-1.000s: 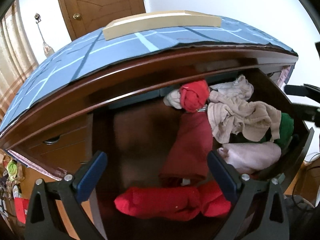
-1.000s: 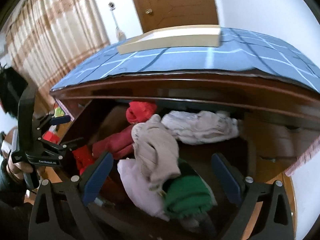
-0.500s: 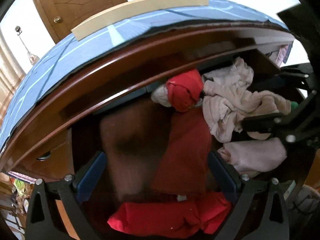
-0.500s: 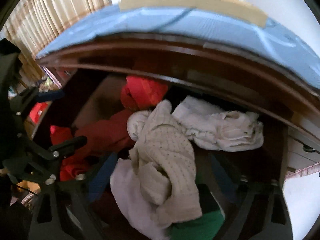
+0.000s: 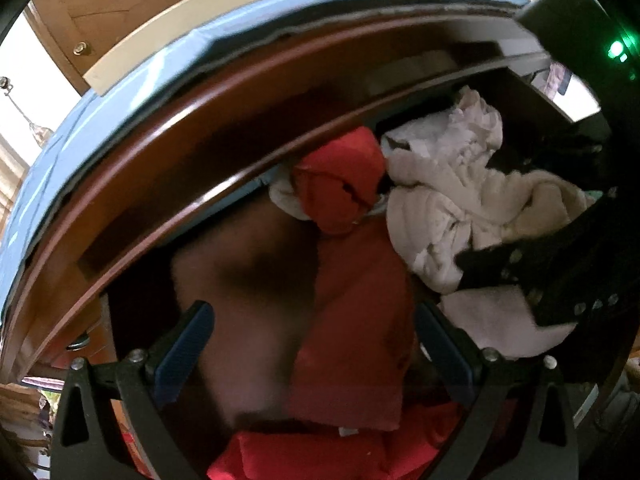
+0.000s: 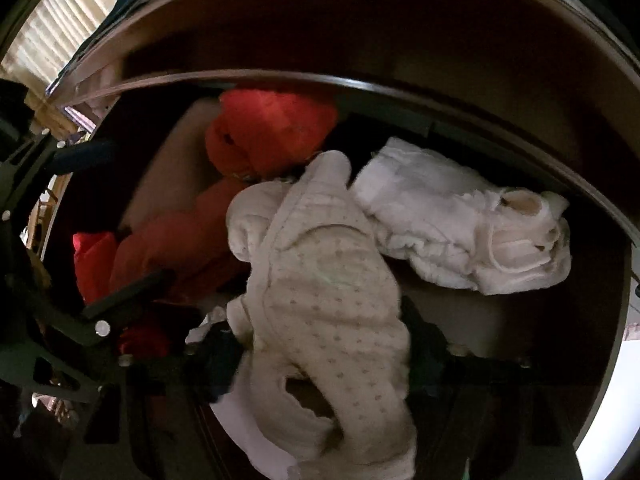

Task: Take underwear out of drawer
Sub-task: 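Lower the right tool to the beige dotted underwear while the left tool reaches the red sock, then close the right tool on the beige underwear while the left tool grips the red sock, then lift both garments out of the drawer and carry them toward the white tray, then carry the beige underwear and red sock over the white tray with both tools, then lower both garments into the tray and open both tools, then lift both tools away from the tray and move back toward the drawer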

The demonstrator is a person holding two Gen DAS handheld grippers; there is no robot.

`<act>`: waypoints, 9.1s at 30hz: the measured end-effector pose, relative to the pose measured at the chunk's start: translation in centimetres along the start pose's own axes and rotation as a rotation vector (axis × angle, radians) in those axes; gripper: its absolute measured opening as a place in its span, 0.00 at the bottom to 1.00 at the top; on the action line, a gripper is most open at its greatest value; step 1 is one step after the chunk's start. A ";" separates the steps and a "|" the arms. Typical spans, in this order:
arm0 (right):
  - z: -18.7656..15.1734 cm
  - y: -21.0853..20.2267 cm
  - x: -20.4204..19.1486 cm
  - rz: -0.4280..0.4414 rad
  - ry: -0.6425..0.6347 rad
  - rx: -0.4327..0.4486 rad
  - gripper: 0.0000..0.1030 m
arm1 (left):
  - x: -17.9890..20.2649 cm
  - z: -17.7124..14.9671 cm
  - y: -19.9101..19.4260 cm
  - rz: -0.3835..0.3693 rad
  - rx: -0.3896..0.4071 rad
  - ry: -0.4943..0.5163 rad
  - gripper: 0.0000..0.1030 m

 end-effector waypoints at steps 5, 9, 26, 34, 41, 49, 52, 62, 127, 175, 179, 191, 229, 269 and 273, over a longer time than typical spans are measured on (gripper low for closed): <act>-1.3 -1.3 0.7 0.008 0.021 0.048 0.48 | 0.3 -0.3 1.2 0.023 -0.049 0.024 0.99; -2.9 -3.2 1.3 0.063 0.097 0.124 0.47 | 0.3 -0.1 1.8 0.029 -0.072 0.031 0.99; -8.7 -6.8 1.7 0.180 0.270 0.310 0.47 | 0.0 0.0 5.0 -0.084 -0.261 -0.018 0.44; -9.2 -7.8 2.3 0.170 0.292 0.351 0.47 | -1.5 -1.2 2.4 -0.118 -0.156 -0.099 0.29; -9.5 -8.6 2.4 0.217 0.341 0.406 0.47 | -2.8 -2.6 -1.0 -0.150 -0.064 -0.159 0.28; -9.2 -8.9 1.5 0.258 0.360 0.422 0.47 | -2.4 -4.6 -3.0 -0.203 -0.025 -0.209 0.26; -9.1 -8.6 1.5 0.302 0.382 0.426 0.47 | -2.8 -4.3 -3.9 -0.227 -0.017 -0.232 0.25; -8.2 -10.6 1.1 0.347 0.404 0.522 0.47 | -3.0 -2.7 -7.8 -0.325 0.070 -0.288 0.25; 10.1 -16.3 6.0 0.063 0.509 0.923 0.47 | -8.7 15.9 -9.3 -0.118 0.492 -0.497 0.25; 25.4 -11.0 12.6 -0.190 0.497 0.861 0.48 | -14.4 27.4 0.4 0.037 0.462 -0.492 0.25; 26.3 -9.8 13.2 -0.220 0.462 0.832 0.48 | -14.8 27.4 1.6 0.049 0.443 -0.500 0.25; 30.1 -7.8 12.8 -0.141 0.227 0.751 0.49 | -15.9 27.2 2.1 0.088 0.407 -0.575 0.54; 22.0 -16.3 8.3 -0.590 0.228 1.097 0.81 | -14.1 25.5 -2.3 0.186 0.676 -0.523 0.90; 18.8 -17.6 9.4 -0.678 0.389 1.061 0.82 | -11.4 21.7 -5.1 0.183 0.734 -0.483 0.85; 18.2 -17.7 9.2 -0.651 0.368 1.050 0.82 | -11.0 21.6 -5.1 0.201 0.730 -0.468 0.85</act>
Point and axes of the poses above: each gripper's, at about its wrist camera, not at the fingertips, and y roughly the way its jaws point, x to its right, z to its top, the point moved 2 cm from there along y, roughly the way its jaws point, and after that the axes turned 12 degrees about -y, right-handed, at the moved point
